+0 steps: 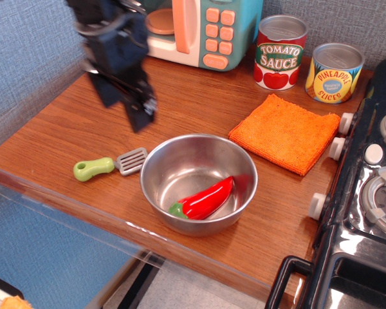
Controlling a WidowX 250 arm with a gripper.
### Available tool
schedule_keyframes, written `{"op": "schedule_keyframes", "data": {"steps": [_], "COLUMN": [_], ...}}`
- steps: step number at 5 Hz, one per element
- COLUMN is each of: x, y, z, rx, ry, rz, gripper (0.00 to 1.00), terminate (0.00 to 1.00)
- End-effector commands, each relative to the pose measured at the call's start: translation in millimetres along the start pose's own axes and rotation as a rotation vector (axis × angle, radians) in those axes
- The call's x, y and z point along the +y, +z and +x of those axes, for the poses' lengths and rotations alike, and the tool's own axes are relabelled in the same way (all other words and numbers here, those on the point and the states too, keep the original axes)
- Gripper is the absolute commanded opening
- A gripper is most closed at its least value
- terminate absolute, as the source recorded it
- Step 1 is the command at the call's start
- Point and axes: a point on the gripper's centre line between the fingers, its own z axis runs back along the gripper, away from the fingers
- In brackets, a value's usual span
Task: Pick up the red pepper and place it in the pot
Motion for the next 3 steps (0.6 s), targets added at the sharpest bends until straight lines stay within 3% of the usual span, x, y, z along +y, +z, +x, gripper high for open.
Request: {"op": "schedule_keyframes", "data": {"steps": [1,2,3], "x": [14.0,14.0,14.0], "y": [2.1,2.1,2.1], "z": [-16.9,-16.9,-16.9], "rx": [0.068,0.068,0.068], "ry": [0.153,0.153,0.153], "rz": [-0.027,-0.027,-0.027], "gripper": [1.0,1.0,1.0], "terminate": [0.0,0.0,1.0]}}
